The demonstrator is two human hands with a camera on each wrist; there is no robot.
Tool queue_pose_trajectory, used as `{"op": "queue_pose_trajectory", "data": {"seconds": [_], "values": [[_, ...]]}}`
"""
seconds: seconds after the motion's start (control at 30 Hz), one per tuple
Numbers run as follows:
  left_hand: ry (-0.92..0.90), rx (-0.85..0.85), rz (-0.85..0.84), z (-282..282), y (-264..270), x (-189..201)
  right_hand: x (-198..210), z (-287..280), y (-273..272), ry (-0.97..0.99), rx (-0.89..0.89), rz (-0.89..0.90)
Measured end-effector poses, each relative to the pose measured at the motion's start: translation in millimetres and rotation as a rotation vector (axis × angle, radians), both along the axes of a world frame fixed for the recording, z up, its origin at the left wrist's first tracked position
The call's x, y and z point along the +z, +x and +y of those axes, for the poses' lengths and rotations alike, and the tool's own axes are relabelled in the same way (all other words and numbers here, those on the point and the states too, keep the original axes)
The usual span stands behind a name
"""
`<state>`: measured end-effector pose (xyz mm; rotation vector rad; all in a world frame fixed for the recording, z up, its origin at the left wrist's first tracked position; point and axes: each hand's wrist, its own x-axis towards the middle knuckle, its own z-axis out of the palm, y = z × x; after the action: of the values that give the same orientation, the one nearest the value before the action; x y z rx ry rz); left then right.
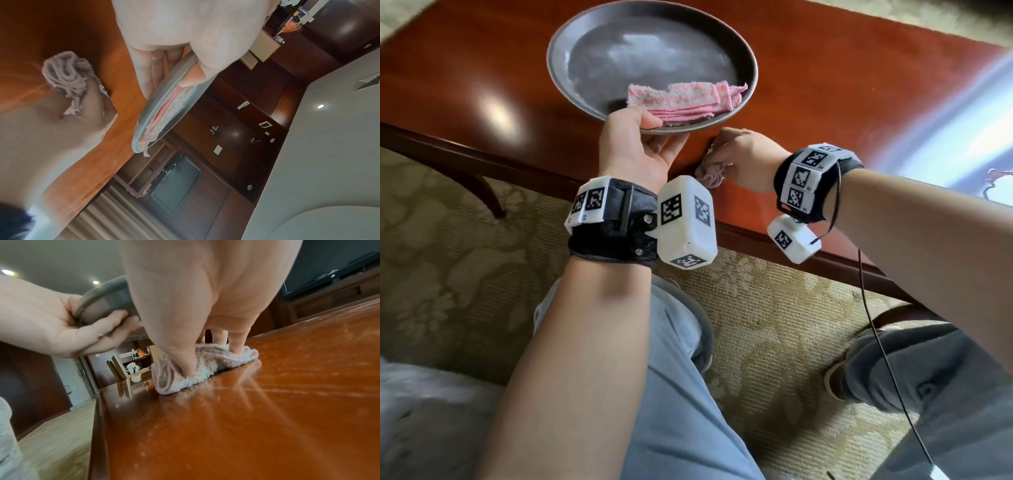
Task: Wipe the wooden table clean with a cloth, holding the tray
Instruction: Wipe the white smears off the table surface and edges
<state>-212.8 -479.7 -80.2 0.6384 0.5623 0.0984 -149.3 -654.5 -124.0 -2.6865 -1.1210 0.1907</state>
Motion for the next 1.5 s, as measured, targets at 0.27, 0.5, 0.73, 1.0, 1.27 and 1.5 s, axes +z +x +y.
{"op": "queue_pose_trajectory", "data": {"seconds": [0.27,0.5,0.73,1.0,1.27,1.5], "values": [[0.044,-0.103,-0.022,-46.0,7.8,6.5,-9.2,-79.2,-13.0,0.061,-0.085,0.003],[0.094,-0.202,0.016,-91.9,12.4,8.4,-7.6,-146.0,-33.5,0.039,-0.214,0.031],[0.103,-0.281,0.026,-128.2,16.0,7.6,-5.8,-198.5,-48.7,0.006,-0.321,0.047],[0.121,-0.297,0.033,-137.9,20.8,3.0,6.0,-207.5,-49.6,-0.05,-0.289,-0.002],[0.096,-0.218,0.03,-129.2,49.9,-2.7,15.6,-197.9,22.3,0.122,-0.461,-0.098],[0.064,-0.176,0.008,-120.1,72.0,-6.3,11.5,-169.2,76.8,0.012,-0.563,-0.078]]}}
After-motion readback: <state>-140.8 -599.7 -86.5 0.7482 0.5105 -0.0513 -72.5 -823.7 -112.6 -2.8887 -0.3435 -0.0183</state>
